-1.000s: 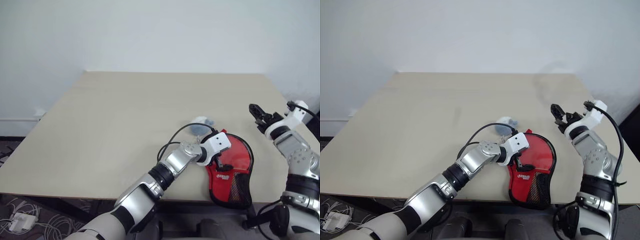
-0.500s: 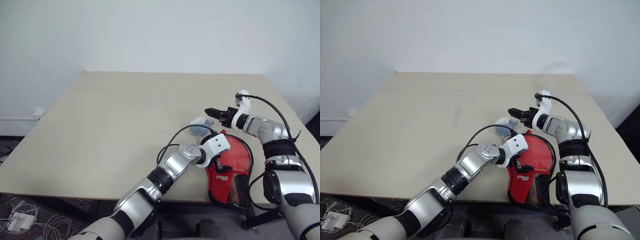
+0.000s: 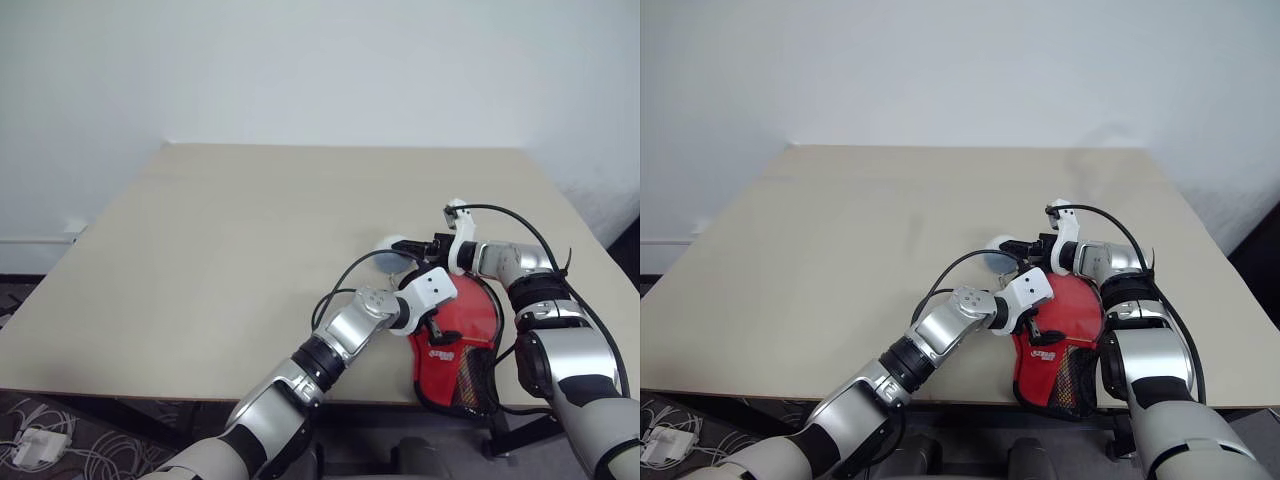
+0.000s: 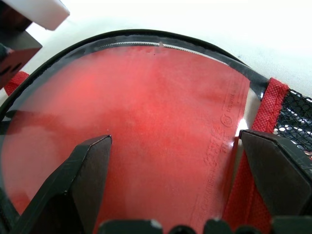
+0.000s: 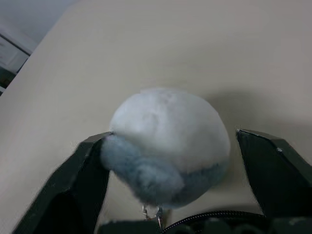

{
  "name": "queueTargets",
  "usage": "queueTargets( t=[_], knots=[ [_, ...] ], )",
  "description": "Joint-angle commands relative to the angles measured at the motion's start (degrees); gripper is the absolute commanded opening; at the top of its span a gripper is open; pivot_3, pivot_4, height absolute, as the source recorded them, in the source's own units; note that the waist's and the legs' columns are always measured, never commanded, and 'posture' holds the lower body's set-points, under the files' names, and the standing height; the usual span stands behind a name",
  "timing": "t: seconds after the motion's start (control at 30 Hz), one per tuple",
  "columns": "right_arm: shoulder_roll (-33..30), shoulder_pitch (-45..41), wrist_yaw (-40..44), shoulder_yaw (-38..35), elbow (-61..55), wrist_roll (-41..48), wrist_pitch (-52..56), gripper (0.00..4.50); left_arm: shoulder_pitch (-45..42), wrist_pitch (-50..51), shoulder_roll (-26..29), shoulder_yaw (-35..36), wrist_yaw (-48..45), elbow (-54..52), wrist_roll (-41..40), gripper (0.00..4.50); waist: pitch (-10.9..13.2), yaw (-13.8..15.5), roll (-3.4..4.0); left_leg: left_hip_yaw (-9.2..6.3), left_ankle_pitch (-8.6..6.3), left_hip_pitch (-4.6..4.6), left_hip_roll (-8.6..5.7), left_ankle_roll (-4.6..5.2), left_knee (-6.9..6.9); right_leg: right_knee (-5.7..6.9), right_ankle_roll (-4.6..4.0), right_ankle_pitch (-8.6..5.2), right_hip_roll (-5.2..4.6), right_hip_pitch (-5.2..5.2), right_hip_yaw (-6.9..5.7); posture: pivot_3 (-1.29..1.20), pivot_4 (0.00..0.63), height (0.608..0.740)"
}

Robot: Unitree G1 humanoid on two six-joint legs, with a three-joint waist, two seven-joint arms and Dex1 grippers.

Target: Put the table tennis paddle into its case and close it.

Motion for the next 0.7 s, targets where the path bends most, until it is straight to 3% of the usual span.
queueTargets(
  t=[0.03, 0.33, 0.53, 0.7],
  knots=[
    [0.6, -2.6, -1.0, -1.7, -0.4, -0.3, -1.0, 2.94, 2.4, 4.9, 2.3, -2.9, -0.5, 4.7, 3.8, 4.5, 0.0, 0.0, 0.0, 0.0, 0.0, 0.01, 0.0, 0.0, 0.0, 0.0, 0.0, 0.0, 0.0, 0.0, 0.0, 0.0, 0.0, 0.74],
    [1.1, -2.4, -3.0, -3.9, -3.2, 0.8, -0.2, 0.05, 2.3, 6.0, 2.4, -3.3, -0.8, 4.8, 4.0, 4.5, 0.0, 0.0, 0.0, -0.02, 0.01, 0.01, 0.01, 0.02, 0.0, 0.02, 0.0, 0.0, 0.02, 0.01, 0.0, 0.0, 0.0, 0.74],
    [3.4, -5.3, -15.1, -11.9, -2.7, 2.6, -8.7, 0.0, 2.4, 7.1, 2.3, -3.5, -1.1, 4.9, 4.1, 4.5, 0.0, -0.1, 0.0, -0.03, 0.02, 0.02, 0.01, 0.02, -0.02, 0.02, 0.0, 0.01, 0.03, 0.01, 0.0, 0.0, 0.0, 0.74],
    [4.5, -5.3, -22.8, -11.7, 0.0, -0.9, -17.4, 0.0, 2.3, 7.4, 2.2, -3.5, -1.2, 5.0, 4.0, 4.5, 0.0, -0.1, 0.0, -0.04, 0.02, 0.04, 0.01, 0.03, -0.02, 0.01, -0.01, 0.01, 0.04, 0.03, 0.01, 0.0, 0.0, 0.74]
  ],
)
